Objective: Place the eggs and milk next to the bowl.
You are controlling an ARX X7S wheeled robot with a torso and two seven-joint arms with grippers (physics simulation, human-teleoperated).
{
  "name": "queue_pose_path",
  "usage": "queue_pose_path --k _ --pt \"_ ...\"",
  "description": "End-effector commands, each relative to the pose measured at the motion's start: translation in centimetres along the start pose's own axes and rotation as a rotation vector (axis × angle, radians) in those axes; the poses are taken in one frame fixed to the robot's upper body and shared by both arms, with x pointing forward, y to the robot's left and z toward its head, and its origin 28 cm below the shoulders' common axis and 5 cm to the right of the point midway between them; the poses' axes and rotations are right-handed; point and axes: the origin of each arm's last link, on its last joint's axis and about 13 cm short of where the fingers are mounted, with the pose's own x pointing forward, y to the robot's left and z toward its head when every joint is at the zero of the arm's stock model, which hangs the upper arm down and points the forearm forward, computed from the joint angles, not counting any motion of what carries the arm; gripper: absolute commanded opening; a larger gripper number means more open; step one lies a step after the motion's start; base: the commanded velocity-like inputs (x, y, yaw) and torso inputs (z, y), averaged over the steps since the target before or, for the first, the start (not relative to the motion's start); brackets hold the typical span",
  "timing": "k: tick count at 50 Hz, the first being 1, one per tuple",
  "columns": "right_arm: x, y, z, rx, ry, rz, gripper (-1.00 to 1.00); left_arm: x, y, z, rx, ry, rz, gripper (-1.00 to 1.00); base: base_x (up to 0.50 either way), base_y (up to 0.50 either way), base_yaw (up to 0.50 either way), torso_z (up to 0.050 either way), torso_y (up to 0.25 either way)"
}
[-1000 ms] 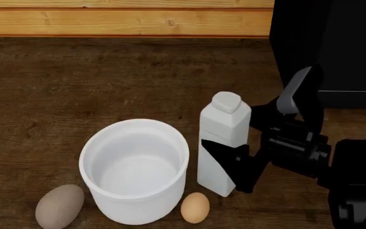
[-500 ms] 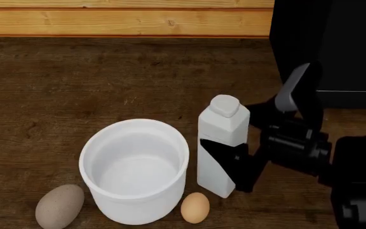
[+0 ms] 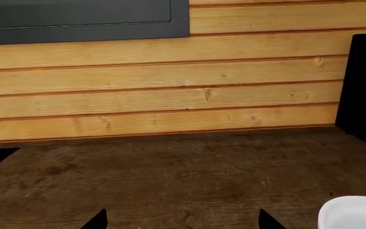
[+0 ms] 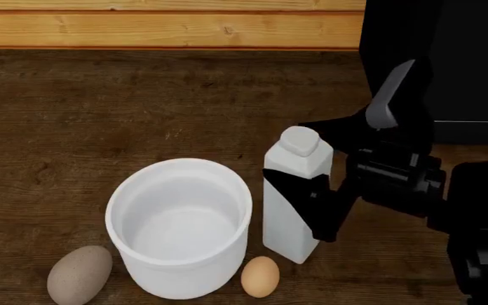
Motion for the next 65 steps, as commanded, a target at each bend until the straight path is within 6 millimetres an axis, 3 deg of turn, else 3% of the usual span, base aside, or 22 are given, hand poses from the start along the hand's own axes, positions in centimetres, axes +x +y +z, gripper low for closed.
queue_pose_path --k 1,16,32,41,65 --pt "0.4 0.4 1.9 -0.031 -0.026 0.03 1.0 -0.2 0.3 0.1 -0.016 -0.025 -0.005 1.0 0.0 0.0 0.0 0.0 0.0" --pt "-0.1 0.9 4.1 -0.07 -0.025 0.027 1.0 -0.5 0.3 0.2 -0.024 -0.037 -0.008 1.0 0.0 0.0 0.0 0.0 0.0" --pt "-0.7 1.5 8.1 -0.14 -0.086 -0.007 1.0 -0.6 0.4 0.5 -0.024 -0.053 -0.015 1.0 0.0 0.0 0.0 0.0 0.0" --pt "-2.5 2.7 10.2 -0.172 -0.141 -0.058 1.0 -0.3 0.4 0.7 -0.025 -0.059 -0.02 1.0 0.0 0.0 0.0 0.0 0.0" --pt "-7.7 5.7 12.0 -0.234 -0.216 -0.269 1.0 -1.3 0.6 2.6 -0.005 -0.095 -0.016 1.0 0.0 0.0 0.0 0.0 0.0"
